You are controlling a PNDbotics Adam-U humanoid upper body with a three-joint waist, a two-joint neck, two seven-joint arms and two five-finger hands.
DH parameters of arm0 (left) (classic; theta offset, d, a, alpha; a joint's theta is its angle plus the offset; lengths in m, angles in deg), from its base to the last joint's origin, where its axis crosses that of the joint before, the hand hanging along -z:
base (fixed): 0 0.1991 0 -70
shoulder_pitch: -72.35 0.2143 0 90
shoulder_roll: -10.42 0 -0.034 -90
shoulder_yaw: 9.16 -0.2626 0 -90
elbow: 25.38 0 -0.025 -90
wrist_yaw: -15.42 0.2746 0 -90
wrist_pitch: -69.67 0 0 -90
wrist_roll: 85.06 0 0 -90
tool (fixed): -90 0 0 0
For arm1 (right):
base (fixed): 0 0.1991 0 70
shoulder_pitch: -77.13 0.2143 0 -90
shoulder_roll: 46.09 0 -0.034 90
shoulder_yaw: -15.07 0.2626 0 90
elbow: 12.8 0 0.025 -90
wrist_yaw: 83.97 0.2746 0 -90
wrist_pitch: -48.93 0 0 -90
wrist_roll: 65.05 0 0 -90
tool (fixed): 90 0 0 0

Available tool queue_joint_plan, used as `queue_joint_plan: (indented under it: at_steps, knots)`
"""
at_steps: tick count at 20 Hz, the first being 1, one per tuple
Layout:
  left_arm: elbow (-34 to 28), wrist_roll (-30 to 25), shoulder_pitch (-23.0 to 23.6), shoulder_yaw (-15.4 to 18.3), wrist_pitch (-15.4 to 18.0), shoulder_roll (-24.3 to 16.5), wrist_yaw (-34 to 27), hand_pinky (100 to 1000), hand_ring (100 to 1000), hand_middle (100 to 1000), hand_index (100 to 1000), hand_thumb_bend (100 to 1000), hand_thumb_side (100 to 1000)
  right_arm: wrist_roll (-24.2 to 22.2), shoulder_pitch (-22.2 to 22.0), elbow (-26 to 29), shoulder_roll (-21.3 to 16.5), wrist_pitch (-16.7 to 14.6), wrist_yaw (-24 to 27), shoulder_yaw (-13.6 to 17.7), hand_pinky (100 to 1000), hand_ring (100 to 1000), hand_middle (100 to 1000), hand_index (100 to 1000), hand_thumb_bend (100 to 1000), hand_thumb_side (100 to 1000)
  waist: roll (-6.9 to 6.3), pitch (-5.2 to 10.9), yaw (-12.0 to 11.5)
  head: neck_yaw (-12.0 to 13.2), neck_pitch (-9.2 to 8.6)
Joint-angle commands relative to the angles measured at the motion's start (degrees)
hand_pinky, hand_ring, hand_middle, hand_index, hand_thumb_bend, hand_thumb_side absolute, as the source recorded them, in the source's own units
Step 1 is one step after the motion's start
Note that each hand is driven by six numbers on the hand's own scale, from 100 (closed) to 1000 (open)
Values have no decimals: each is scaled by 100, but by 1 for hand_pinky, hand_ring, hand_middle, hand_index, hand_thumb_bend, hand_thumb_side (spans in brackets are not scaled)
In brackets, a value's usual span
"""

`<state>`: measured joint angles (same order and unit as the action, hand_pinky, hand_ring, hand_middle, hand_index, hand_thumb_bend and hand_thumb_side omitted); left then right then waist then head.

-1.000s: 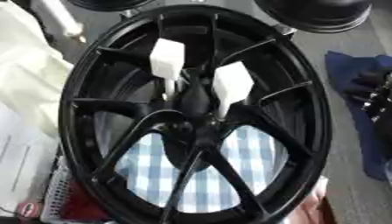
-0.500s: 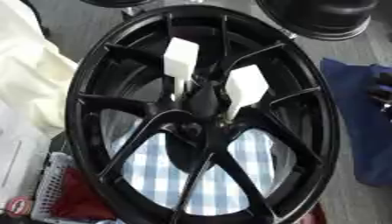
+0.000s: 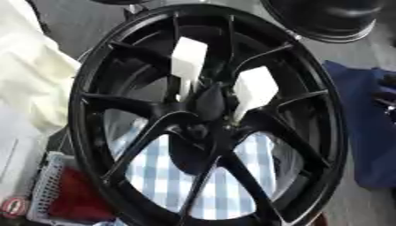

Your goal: Pull the pin out of the wheel hub.

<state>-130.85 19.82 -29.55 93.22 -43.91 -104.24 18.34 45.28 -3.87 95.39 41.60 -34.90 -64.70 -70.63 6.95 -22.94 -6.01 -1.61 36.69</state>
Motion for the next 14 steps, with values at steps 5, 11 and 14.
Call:
queue_joint_plan:
  at_steps: [5,11,14]
  knots:
    - [-388,360,-114,98,398,34,-784,656,830,666,763,101,875,42,23,159,-103,-20,-10,104,809,709,712,717,100,846,-33,106,20,54,-29]
    - [-741,572,-336,-1,1567,492,-1782,650,818,643,757,121,831,32,103,286,-182,-38,-41,106,810,710,713,717,100,822,-11,119,38,78,15]
    - [-816,550,-491,-67,1805,840,-1909,650,817,644,762,121,825,29,145,342,-173,-35,-56,105,810,710,713,718,100,816,11,114,50,82,-2]
